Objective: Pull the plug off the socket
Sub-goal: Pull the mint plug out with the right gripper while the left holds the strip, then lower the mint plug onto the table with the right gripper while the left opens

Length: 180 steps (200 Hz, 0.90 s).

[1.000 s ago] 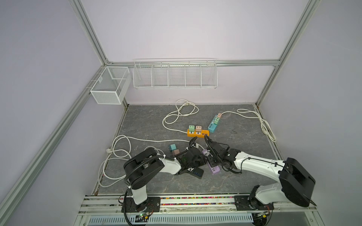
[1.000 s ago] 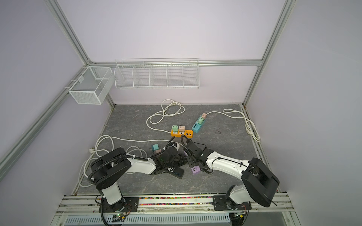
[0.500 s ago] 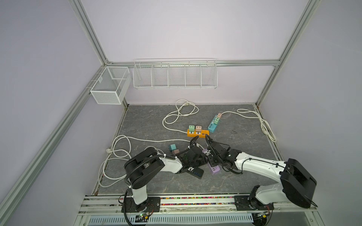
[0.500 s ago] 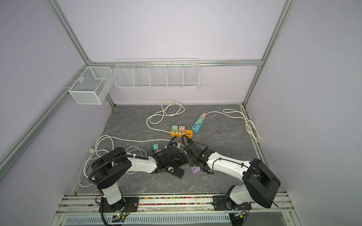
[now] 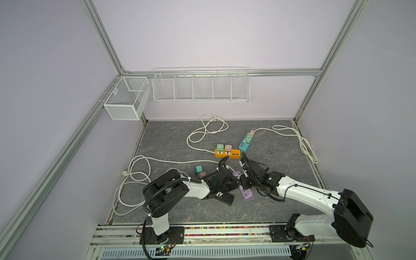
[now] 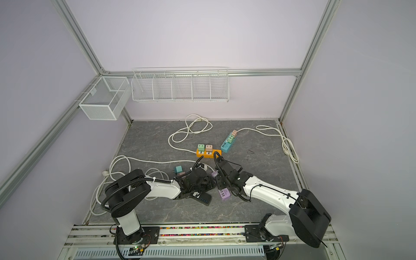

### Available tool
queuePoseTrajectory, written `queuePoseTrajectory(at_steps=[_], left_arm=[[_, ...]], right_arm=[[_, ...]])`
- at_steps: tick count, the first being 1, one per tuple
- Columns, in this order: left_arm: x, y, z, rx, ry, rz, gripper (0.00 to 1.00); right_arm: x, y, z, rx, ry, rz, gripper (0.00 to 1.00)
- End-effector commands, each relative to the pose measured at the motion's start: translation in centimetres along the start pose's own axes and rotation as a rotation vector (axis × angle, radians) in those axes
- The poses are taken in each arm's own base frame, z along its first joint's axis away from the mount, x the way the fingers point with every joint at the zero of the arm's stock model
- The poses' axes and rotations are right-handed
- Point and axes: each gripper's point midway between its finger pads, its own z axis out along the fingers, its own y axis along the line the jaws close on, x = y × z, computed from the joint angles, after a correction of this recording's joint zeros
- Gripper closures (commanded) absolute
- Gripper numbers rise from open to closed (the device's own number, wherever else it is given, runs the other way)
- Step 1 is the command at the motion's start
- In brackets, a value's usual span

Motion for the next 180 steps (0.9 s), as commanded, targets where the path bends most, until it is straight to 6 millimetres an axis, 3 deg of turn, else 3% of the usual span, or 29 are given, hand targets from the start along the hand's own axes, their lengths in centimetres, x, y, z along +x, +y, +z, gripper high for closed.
queuePoseTrajectory(at_steps=[1, 32, 69, 145, 180], left_arm=[[4.0, 5.7, 0.0, -0.243, 0.151, 0.044, 0.64], [1.7, 1.5, -0.5, -0.186, 0.096, 0.109, 0.63], [-0.6, -1.5, -2.4, -0.178, 0.025, 0.158, 0.59], [-3.1, -4.4, -8.0, -0.126, -0.106, 0.243, 0.52], [-4.1, -4.1, -10.1, -0.109, -0.174, 0.264, 0.48]], right_arm=[[-2.1, -0.2, -1.8, -0.046, -0.077, 0.067, 0.94], [-2.1, -2.1, -3.6, -0.078, -0.102, 0.166, 0.94], [-1.7, -4.7, -5.3, -0.146, -0.113, 0.321, 0.93], [0.9, -12.3, -6.1, -0.217, -0.217, 0.757, 0.92], [2.8, -14.8, -5.7, -0.164, -0.254, 0.869, 0.91]])
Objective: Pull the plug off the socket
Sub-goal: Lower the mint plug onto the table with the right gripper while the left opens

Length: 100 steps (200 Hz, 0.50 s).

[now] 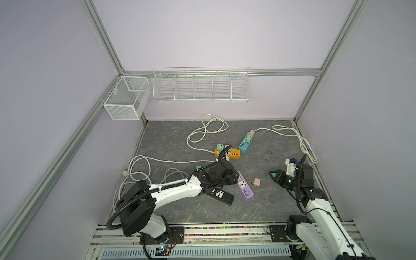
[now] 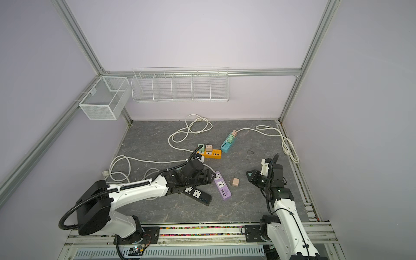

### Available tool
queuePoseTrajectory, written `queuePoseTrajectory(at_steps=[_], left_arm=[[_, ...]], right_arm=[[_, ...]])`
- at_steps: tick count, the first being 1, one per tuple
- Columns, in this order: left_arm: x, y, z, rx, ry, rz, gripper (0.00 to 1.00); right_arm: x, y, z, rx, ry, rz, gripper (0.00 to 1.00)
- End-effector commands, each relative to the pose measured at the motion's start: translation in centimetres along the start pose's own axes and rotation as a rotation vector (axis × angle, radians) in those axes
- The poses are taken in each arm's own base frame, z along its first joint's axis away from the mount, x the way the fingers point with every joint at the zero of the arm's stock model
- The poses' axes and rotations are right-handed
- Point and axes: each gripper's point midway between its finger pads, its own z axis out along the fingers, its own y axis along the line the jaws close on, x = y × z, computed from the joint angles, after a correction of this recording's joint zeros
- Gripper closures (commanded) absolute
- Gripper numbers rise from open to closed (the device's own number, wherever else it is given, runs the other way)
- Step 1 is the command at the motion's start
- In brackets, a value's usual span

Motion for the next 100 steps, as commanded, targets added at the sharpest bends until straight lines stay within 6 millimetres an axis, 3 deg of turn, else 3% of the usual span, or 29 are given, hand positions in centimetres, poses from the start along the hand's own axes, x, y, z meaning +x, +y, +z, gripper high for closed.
queuePoseTrajectory(at_steps=[1, 100], left_arm=[[-0.5, 1.5, -0.9, -0.038, -0.045, 0.038, 0.48], [-0.9, 2.1, -1.6, 0.012, -0.079, 0.065, 0.36]], right_arm=[[-0.3, 0.1, -0.2, -0.061, -0.030, 0.060, 0.91], [0.8, -2.6, 1.3, -0.015, -0.004, 0.118, 0.87]])
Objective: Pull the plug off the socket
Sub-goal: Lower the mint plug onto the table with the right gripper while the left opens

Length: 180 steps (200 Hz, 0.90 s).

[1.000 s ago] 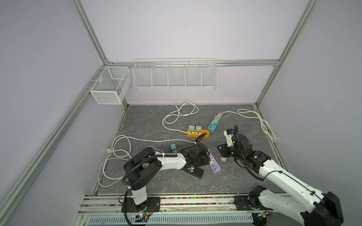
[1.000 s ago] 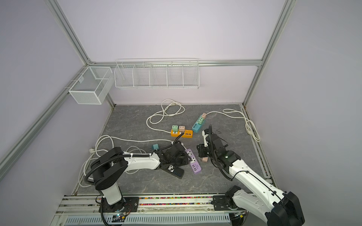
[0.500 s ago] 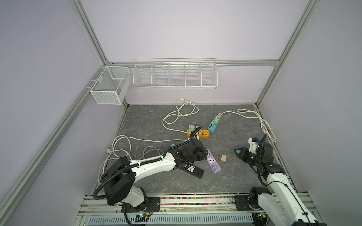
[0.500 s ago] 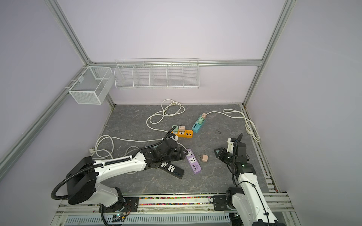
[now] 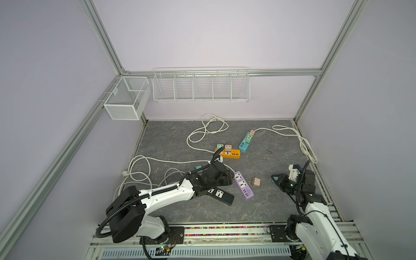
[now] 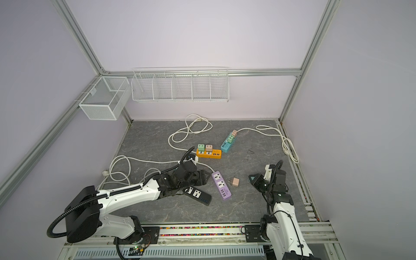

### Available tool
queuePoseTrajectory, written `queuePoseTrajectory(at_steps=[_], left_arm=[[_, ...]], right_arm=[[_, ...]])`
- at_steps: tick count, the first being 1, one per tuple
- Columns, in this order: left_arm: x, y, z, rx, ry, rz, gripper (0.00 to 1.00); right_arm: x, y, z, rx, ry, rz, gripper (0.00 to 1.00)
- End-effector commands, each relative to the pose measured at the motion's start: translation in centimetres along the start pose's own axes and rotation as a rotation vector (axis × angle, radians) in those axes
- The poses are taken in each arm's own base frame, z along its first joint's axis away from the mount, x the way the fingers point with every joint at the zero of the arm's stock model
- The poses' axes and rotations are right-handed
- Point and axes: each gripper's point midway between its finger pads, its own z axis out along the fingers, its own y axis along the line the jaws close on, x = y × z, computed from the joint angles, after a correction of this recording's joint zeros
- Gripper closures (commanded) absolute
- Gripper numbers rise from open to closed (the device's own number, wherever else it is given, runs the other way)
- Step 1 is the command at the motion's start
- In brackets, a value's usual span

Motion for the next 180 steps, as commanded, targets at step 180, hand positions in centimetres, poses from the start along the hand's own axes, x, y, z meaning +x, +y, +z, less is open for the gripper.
queuePoseTrajectory(at_steps=[180], left_arm=[[-1.4, 1.2, -0.3, 0.010, 0.000, -0.019, 0.30]], right_arm=[[1.3, -3.4, 3.9, 0.116, 0.121, 0.090, 0.61]])
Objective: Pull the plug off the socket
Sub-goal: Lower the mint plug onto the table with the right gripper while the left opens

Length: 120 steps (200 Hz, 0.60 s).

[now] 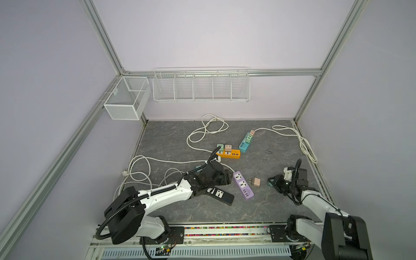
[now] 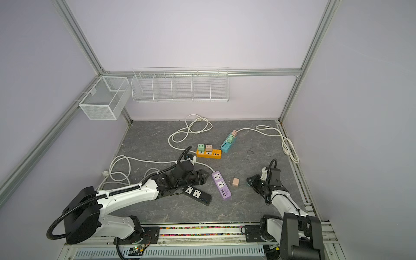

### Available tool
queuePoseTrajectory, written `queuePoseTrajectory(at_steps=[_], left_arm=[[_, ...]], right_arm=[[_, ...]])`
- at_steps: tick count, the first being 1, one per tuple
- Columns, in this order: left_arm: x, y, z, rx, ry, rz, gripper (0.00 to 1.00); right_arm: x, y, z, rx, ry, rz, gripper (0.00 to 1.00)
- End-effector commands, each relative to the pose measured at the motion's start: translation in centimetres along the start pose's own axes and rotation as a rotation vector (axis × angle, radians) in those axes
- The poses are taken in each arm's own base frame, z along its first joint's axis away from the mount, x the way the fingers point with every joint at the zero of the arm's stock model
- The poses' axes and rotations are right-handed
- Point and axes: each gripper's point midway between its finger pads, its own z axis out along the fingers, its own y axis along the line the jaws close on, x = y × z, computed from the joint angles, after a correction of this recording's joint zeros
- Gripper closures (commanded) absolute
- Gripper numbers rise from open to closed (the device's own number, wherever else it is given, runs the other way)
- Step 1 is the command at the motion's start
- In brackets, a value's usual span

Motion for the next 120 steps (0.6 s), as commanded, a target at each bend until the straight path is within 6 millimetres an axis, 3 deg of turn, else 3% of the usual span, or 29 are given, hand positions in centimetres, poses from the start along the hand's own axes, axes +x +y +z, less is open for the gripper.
queuePoseTrajectory(at_steps=[1, 67, 120], left_arm=[[-0.8, 0.0, -0.4, 0.008, -0.004, -0.001, 0.30], [-1.6, 0.3, -0.6, 0.002, -0.015, 0.019, 0.28], [-3.0, -0.2, -1.2, 0.006, -0.030, 0.059, 0.28]], right_arm=[[-0.4, 0.1, 0.0, 0.015, -0.010, 0.000, 0.61], [-0.4, 0.0, -1.0, 0.073, -0.005, -0.007, 0.33], [-0.6, 1.1, -3.9, 0.125, -0.053, -0.064, 0.13]])
